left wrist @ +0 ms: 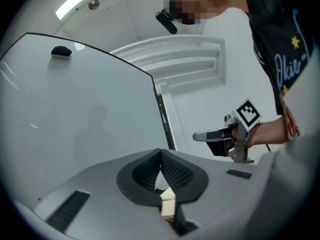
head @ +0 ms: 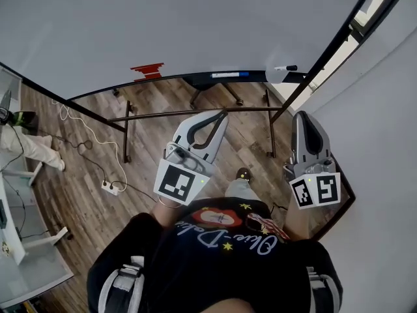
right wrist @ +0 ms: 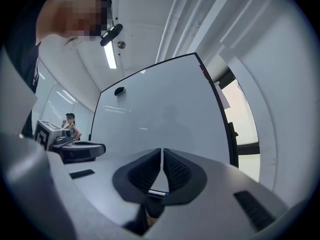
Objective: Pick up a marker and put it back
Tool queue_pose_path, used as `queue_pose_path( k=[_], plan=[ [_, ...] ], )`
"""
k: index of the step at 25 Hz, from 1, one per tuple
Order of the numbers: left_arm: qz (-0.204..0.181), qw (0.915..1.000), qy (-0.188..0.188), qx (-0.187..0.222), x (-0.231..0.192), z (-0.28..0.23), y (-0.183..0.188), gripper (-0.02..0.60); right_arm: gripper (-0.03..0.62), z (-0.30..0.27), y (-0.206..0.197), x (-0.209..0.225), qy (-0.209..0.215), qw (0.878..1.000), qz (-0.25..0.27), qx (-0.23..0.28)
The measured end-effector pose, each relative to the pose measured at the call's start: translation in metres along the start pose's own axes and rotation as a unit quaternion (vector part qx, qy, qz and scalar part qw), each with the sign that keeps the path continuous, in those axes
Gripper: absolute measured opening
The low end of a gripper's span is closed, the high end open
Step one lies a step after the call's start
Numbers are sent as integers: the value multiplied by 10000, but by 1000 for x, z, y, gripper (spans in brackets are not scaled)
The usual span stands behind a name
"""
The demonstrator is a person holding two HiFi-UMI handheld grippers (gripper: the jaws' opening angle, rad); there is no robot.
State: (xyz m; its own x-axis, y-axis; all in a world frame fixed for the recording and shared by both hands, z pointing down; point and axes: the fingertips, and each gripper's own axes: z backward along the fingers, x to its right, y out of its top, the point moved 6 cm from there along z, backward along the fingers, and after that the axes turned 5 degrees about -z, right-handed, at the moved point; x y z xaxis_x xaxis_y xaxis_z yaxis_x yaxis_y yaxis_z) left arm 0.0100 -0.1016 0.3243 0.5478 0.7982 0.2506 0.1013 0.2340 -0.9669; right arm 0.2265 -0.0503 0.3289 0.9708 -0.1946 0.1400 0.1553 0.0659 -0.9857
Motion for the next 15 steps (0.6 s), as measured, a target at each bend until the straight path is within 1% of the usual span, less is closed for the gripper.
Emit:
queue_pose_path(
  k=[6, 8, 15],
  plan=[
    [6, 9994, 302, -158, 2, -31, -5, 3, 5, -26, -8, 47, 167, 9996, -195, -113],
    [23, 9989, 415, -235, 1, -39, -8, 3, 25, -36, -14, 61, 231, 9993, -260, -162],
    [-83, 9965, 722, -409, -4, -62, -11, 3, 89, -77, -32, 98, 209, 9977, 156, -627]
  ],
)
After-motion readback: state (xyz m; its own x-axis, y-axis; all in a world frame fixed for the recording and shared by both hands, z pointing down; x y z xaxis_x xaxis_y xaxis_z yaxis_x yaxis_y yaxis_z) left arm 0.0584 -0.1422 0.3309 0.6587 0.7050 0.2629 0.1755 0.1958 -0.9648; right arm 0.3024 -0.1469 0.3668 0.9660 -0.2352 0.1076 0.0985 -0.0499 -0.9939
